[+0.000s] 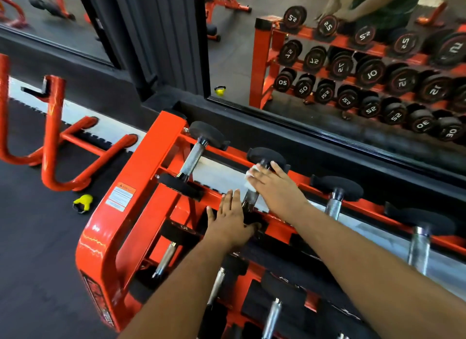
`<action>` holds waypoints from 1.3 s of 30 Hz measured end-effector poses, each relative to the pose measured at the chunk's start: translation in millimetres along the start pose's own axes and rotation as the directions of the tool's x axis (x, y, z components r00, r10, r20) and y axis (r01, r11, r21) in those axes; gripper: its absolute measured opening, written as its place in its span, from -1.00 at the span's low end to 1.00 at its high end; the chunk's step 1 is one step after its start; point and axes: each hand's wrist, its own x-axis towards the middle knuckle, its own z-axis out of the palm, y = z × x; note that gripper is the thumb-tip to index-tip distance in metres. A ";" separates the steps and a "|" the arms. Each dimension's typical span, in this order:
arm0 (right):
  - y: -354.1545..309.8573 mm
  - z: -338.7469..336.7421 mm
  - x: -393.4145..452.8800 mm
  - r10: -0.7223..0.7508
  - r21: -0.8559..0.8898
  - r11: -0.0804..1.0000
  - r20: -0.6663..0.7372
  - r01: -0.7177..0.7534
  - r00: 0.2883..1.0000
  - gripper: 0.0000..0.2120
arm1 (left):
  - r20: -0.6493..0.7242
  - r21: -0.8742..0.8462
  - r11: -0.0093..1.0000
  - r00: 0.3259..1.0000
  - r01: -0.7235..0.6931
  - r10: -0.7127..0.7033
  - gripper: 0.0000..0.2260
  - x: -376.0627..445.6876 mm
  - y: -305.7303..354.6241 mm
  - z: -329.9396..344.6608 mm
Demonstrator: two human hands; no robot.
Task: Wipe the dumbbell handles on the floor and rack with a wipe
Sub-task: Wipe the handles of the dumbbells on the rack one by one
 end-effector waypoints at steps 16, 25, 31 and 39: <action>33.6 8.3 -113.9 0.276 0.655 0.751 -0.191 -0.087 0.942 -0.55 | -0.229 0.023 0.998 0.971 -0.064 0.068 -0.17 -30.7 27.8 17.7; 75.7 55.0 -187.2 -0.091 0.228 0.971 0.064 0.075 0.994 -0.47 | -0.076 0.062 0.975 0.973 -0.214 0.219 -0.03 -49.8 117.1 93.4; 95.5 35.1 -186.2 0.113 0.082 0.990 -0.007 -0.112 0.994 -0.25 | -0.008 -0.033 0.990 0.990 -0.141 0.140 -0.02 -49.8 137.3 116.3; 87.7 37.5 -197.9 -0.041 0.053 0.998 0.016 0.040 0.999 -0.39 | 0.053 -0.014 0.996 0.994 -0.092 0.093 -0.06 -43.0 140.8 115.7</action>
